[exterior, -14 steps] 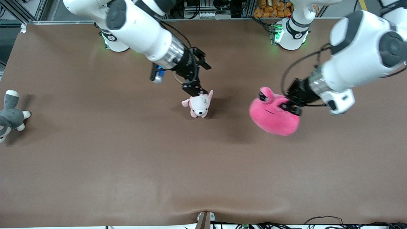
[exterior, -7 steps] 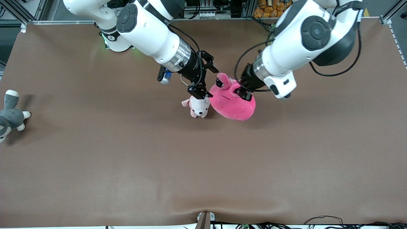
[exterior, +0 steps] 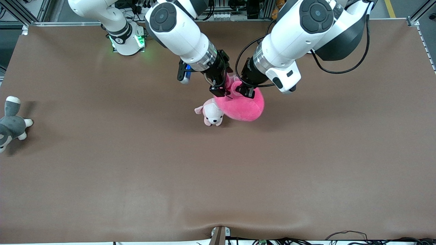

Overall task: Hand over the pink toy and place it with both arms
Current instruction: 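Grasp the pink plush with the right gripper beside the left gripper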

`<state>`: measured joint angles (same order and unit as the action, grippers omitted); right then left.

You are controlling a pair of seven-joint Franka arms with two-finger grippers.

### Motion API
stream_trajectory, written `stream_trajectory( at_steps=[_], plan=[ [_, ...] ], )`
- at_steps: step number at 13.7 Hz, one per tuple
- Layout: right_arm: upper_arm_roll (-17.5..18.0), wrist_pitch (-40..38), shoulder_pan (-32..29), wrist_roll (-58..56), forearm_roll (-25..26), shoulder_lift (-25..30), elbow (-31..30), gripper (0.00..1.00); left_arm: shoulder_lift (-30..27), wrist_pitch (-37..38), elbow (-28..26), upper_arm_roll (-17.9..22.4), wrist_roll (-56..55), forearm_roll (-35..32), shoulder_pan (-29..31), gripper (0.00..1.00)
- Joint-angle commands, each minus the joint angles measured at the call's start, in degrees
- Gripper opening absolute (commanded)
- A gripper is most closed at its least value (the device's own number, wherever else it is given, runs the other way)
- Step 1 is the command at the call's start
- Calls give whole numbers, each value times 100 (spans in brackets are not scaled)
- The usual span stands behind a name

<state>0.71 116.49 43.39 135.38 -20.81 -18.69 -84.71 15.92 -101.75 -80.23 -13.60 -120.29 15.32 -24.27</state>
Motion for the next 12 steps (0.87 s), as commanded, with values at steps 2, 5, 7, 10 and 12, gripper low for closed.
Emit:
stream_trajectory(
  at_steps=[2, 5, 7, 10, 12],
  plan=[
    [-89, -381, -15, 129, 262, 111, 34, 0, 69, -55, 210, 42, -223, 138, -60, 0],
    [-98, -390, -103, 340, 253, 120, 78, 0, 60, -55, 201, 42, -223, 199, -51, 0],
    [-98, -399, -138, 367, 262, 138, 78, 0, 43, -55, 201, 51, -188, 243, -25, 6],
    [-107, -512, -243, 376, 253, 199, 86, 0, 16, -29, 201, 51, -144, 234, 1, 88],
    [-107, -723, -427, 376, 262, 243, 148, 0, -19, 33, 201, 86, -135, 217, 45, 100]
  ],
)
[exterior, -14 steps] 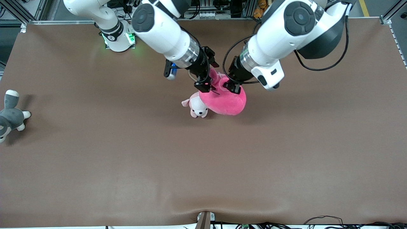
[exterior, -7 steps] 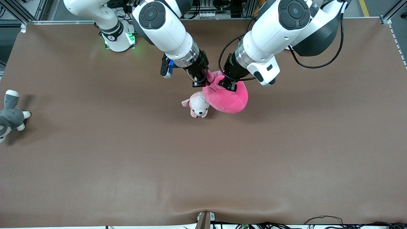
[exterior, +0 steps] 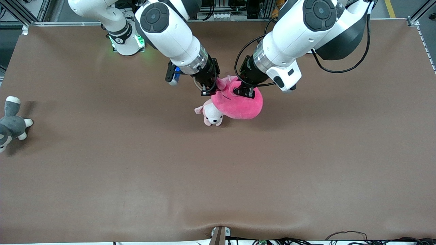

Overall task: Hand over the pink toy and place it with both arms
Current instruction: 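Grasp the pink plush with the right gripper beside the left gripper, then carry the plush with the right gripper while the left gripper releases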

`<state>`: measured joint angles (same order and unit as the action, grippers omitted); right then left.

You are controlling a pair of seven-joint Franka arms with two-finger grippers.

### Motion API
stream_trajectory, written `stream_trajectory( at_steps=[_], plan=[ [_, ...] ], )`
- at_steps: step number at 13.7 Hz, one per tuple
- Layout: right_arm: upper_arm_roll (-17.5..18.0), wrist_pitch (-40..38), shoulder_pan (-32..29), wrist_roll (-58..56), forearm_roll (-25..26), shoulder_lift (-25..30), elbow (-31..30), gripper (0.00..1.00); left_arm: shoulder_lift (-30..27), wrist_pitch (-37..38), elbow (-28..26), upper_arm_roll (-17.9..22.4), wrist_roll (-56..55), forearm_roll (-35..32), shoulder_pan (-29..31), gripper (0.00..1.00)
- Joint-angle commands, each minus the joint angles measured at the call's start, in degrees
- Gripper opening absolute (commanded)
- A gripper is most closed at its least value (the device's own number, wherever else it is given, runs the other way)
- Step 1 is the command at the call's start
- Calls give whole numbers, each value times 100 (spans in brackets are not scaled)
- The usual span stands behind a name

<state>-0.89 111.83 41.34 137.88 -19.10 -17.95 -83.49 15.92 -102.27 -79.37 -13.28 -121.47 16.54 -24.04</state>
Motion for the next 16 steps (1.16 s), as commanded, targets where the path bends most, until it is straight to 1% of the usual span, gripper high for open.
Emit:
stream_trajectory(
  at_steps=[1, 2, 4, 5, 7, 8, 9, 11, 13, 14, 15, 16],
  plan=[
    [46, -432, -293, 108, 91, 204, 78, 0, -36, 146, 115, 71, -17, 69, 31, 100],
    [19, -608, -415, 99, 134, 221, 87, 0, -45, 190, 115, 80, 9, 51, 75, 100],
    [-103, -1091, -626, 11, 432, 475, 96, 0, -124, 347, 115, 98, 438, -19, 320, 100],
    [-200, -1293, -793, -120, 494, 607, 96, 0, -194, 461, 115, 80, 754, -141, 434, 100],
    [-271, -1383, -1092, -540, 530, 687, 131, 0, -326, 646, 115, 72, 1473, -396, 689, 100],
    [-314, -1592, -1372, -839, 530, 809, 131, 0, -378, 743, 115, 72, 1921, -528, 812, 100],
    [-385, -2021, -1731, -1390, 521, 915, 131, 0, -483, 866, 106, 80, 2465, -712, 892, 100],
    [-473, -2848, -2565, -2987, 434, 925, 140, 0, -668, 1120, 89, 89, 3511, -1116, 1075, 100],
    [-456, -3044, -3654, -4621, 433, 864, 79, 0, -722, 1524, 71, 89, 4697, -1337, 1409, 100],
    [-456, -2992, -4138, -5552, 425, 767, 35, 0, -739, 1752, 71, 89, 5312, -1468, 1585, 100],
    [-447, -2966, -4526, -6284, 416, 479, 35, 0, -748, 1885, 62, 89, 5823, -1635, 1708, 100],
    [-447, -2817, -4808, -6752, 294, 250, 26, 0, -748, 2060, 62, 89, 6133, -1811, 1753, 100]
  ],
)
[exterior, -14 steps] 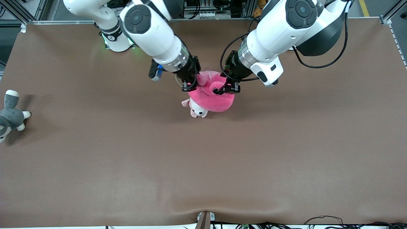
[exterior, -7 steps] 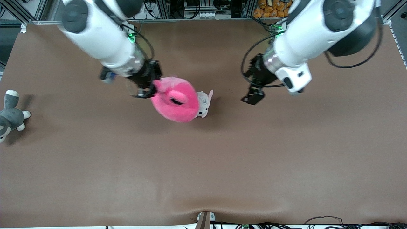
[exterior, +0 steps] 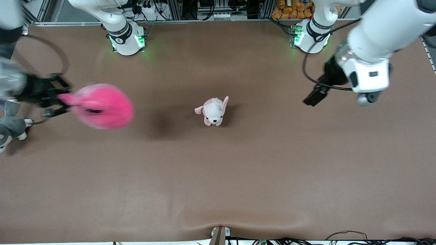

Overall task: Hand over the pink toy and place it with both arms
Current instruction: 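Lower the pink plush beside the grey plush and open the right gripper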

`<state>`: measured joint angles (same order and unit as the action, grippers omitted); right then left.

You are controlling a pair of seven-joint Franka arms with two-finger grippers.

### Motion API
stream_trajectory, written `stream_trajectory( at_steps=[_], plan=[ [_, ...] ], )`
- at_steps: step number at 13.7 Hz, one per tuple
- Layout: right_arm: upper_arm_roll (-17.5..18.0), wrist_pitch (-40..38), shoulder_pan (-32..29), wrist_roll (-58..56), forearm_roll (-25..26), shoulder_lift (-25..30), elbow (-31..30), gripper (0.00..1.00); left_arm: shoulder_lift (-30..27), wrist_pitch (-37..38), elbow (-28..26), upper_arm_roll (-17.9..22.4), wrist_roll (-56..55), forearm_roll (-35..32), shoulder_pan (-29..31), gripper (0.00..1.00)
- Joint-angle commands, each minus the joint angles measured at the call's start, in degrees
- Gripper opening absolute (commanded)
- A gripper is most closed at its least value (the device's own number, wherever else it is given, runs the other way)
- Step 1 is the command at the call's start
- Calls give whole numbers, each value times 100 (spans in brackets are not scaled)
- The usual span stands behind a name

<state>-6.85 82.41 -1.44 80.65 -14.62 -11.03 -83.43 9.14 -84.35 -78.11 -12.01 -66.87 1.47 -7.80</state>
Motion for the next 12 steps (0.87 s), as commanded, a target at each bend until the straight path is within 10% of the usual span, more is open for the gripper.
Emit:
stream_trajectory(
  at_steps=[1, 12],
  plan=[
    [149, 309, -681, -1339, -251, -626, -32, 0, -79, 339, -55, -38, 779, -487, 139, 100],
    [166, 1067, -1456, -4355, -287, -2306, -287, 6, -457, 410, -81, -82, 4101, -849, 991, 100]
  ],
)
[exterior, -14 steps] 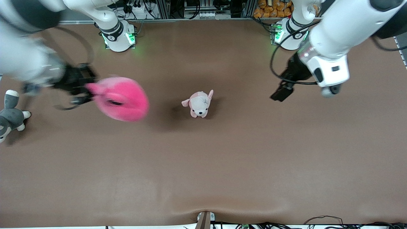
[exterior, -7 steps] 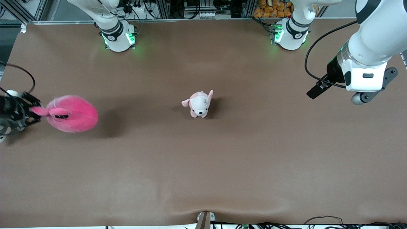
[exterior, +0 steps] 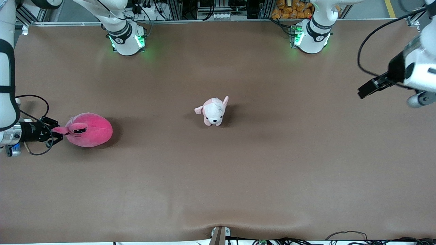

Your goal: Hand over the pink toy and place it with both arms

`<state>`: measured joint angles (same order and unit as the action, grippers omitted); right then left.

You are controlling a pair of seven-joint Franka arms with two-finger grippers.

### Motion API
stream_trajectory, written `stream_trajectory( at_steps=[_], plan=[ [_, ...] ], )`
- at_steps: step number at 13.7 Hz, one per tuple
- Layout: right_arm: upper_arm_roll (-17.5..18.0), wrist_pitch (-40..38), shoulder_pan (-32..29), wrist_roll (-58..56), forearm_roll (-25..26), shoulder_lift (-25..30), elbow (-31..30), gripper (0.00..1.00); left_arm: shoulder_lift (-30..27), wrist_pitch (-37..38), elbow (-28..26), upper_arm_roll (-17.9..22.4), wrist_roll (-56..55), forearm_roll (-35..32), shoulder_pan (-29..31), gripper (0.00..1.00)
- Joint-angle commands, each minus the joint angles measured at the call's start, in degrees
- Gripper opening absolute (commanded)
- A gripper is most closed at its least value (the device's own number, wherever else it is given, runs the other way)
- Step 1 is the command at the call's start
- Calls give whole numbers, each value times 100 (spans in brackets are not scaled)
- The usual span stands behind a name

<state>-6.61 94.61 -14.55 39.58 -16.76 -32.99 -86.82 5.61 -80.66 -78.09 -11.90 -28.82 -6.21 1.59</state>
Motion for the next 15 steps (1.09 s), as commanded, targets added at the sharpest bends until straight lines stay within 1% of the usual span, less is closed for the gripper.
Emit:
stream_trajectory(
  at_steps=[1, 2, 3, 5, 6, 7, 8, 9, 10, 11, 13, 15],
  plan=[
    [143, -197, -179, -257, -134, -146, 51, 32, -104, 7, -101, -67, 411, -39, 52, 100],
    [134, -206, -223, -249, -300, -146, 60, 91, -121, -2, -110, -41, 673, -21, 34, 100],
    [143, -284, -223, -257, -371, -137, 95, 100, -156, -2, -171, 90, 920, -12, -27, 100],
    [178, -364, -101, -284, -346, -59, 374, 100, -375, -63, -486, 826, 1062, 14, -622, 100],
    [178, -608, -5, -232, -346, 11, 681, 100, -637, -238, -854, 926, 1071, 67, -695, 100],
    [178, -1028, 66, -205, -319, 47, 1058, 100, -1005, -570, -1397, 944, 1098, 111, -704, 100],
    [161, -1441, 189, -205, -310, 56, 1480, 100, -1314, -861, -1820, 953, 1220, 120, -704, 100],
    [169, -1776, 233, -205, -319, 65, 1893, 100, -1395, -846, -1920, 944, 1299, 120, -704, 100],
    [169, -2058, 303, -205, -328, 91, 2254, 100, -1387, -715, -1869, 944, 1265, 129, -722, 100],
    [169, -2148, 435, -214, -328, 222, 2536, 100, -1352, -584, -1729, 953, 1239, 120, -765, 100],
    [152, -2175, 733, -249, -215, 721, 2626, 100, -1265, -311, -1465, 935, 1238, 111, -801, 100],
    [169, -2279, 962, -502, 101, 1266, 2618, 100, -1211, -205, -1323, 962, 1282, 85, -801, 100]
  ],
)
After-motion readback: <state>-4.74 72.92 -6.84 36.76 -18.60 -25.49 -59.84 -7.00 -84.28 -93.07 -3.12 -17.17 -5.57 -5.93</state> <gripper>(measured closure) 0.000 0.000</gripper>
